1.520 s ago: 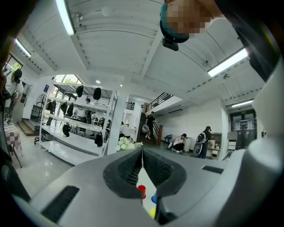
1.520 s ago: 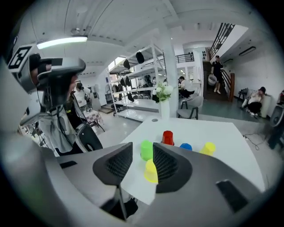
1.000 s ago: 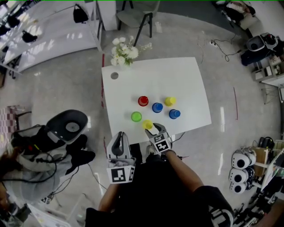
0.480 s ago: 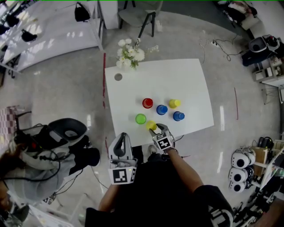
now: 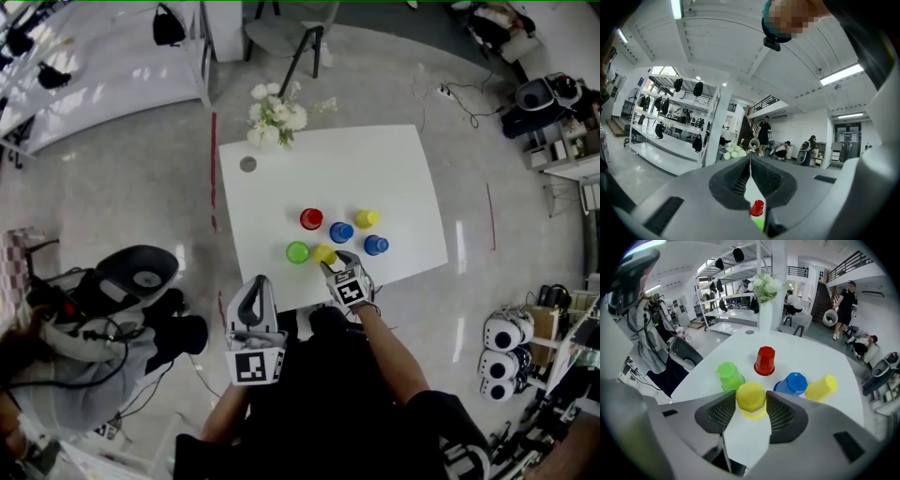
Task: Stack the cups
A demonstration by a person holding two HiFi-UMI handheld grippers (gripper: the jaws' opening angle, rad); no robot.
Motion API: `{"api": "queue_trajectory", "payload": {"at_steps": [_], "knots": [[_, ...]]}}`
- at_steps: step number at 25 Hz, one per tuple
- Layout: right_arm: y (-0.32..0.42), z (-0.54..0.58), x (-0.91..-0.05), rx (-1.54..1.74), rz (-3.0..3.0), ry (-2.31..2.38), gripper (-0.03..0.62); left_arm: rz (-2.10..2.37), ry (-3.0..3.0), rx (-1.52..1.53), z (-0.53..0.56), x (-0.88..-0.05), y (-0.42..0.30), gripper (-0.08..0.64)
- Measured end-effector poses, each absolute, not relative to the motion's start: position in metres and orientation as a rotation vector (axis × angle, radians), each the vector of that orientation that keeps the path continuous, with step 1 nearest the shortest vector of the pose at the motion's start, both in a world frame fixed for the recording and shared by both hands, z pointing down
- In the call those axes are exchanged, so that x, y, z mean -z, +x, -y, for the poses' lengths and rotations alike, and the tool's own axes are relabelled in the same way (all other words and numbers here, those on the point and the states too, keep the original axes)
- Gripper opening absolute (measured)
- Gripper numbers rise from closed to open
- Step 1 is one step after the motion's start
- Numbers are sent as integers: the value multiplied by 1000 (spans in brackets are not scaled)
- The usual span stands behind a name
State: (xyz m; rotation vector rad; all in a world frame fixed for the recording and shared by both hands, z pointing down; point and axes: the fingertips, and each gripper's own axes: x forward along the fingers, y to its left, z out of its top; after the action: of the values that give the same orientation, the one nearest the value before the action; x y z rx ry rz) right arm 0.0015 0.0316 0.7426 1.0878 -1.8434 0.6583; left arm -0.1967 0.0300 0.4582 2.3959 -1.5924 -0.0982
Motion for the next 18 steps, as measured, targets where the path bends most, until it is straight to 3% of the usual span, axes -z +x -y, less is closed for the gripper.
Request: {"api": "queue_trajectory", "payload": {"at_steps": [18], "knots": [[5, -16, -751, -659, 1935, 908, 224, 1697, 2344, 106, -19, -445, -157, 23]]}}
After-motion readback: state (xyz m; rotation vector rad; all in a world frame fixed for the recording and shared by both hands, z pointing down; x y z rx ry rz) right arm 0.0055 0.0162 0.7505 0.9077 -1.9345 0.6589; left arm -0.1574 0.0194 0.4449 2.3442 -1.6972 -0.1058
